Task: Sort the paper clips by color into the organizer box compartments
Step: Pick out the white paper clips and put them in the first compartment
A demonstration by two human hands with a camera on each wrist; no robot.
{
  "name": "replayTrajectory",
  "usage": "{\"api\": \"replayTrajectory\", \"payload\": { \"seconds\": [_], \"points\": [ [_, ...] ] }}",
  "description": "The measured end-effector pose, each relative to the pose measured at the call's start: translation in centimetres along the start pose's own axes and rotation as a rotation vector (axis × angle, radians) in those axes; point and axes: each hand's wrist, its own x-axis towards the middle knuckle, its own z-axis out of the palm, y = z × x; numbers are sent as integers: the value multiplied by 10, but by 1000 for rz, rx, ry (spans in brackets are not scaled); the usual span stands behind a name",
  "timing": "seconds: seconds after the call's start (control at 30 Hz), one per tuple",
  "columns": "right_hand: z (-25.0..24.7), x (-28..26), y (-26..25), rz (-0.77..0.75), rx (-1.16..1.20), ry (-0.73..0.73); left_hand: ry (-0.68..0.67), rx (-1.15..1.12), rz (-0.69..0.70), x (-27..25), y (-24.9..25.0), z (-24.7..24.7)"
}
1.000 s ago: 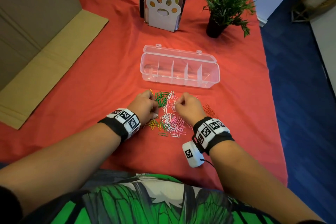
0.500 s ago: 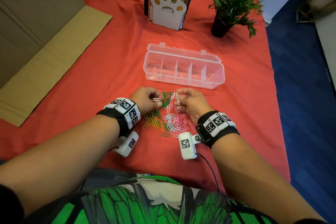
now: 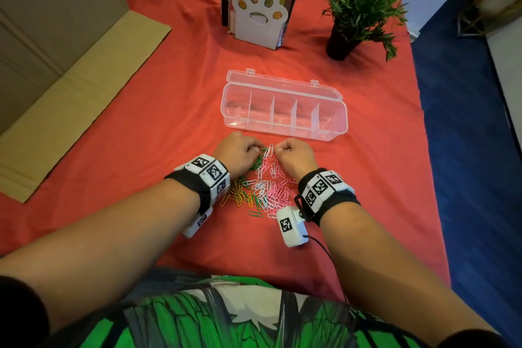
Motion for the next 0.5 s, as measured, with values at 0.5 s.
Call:
{"api": "replayTrajectory", "payload": {
  "seconds": [0.5],
  "points": [
    [21, 11, -4, -189, -555, 77, -78, 196, 125, -6, -7, 10]
  ]
}}
